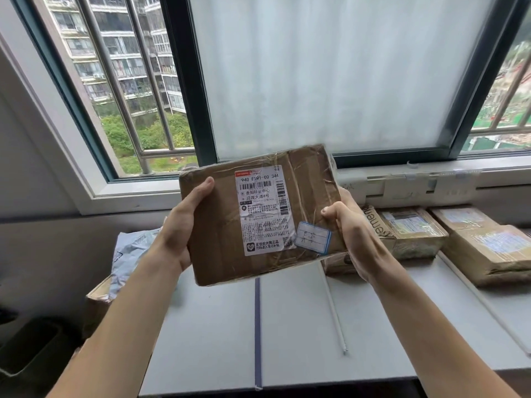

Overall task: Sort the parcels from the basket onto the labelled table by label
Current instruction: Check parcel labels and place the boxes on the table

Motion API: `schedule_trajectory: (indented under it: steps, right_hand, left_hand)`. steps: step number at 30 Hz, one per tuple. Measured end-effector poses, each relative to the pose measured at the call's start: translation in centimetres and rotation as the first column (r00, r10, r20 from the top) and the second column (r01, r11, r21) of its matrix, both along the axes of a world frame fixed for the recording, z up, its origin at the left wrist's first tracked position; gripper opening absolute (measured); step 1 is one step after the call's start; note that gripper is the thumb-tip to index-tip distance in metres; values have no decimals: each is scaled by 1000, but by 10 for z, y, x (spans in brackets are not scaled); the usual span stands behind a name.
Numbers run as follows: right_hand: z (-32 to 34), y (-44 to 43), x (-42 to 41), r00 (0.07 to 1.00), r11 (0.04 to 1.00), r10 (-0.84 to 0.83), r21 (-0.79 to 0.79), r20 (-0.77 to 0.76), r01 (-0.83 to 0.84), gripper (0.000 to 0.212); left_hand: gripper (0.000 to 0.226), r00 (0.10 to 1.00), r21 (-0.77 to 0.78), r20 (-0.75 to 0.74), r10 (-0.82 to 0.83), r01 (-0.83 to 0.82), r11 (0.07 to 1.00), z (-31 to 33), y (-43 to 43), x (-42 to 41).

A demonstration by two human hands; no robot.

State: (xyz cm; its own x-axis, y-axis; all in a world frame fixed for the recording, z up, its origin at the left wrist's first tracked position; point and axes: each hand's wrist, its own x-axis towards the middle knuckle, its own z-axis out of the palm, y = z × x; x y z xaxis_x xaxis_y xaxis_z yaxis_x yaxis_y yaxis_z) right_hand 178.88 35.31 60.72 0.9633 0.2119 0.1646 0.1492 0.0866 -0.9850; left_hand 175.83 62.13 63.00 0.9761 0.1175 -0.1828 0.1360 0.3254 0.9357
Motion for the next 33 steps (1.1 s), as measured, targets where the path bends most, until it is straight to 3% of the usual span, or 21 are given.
schedule_trajectory:
  steps: [6,10,12,17,22,30,33]
  right_hand:
    - [-21,-5,-2,997,997,-71,-25,-15,71,53]
    - [-57,-10,-1,977,986,-157,-72,-142,148,13]
    - [-81,-15,-2,951,981,-192,-81,-244,177,23]
    - [-128,-30,-7,867,954,-298,-152,-400,258,18]
    - [-150,-19,-13,825,937,-346,-210,-447,279,15]
    - [-168,-3,-28,734,901,-426,-318,-529,294,11]
    - [-169,4,-31,720,890,-443,-356,-534,285,21]
  left_hand:
    - [53,1000,12,-23,-3,4,1000,-17,-4,0]
    - [51,996,58,-85,9,-4,998,-69,-16,-1]
    - [51,988,87,-153,-23,37,996,-105,-27,-5]
    - [37,958,127,-280,-61,100,987,-170,-53,-28]
    - [40,944,163,-327,38,17,987,-194,-49,-28]
    - [43,877,114,-473,-79,150,982,-224,-23,-18]
    - [45,847,106,-520,-111,193,976,-241,-20,-17]
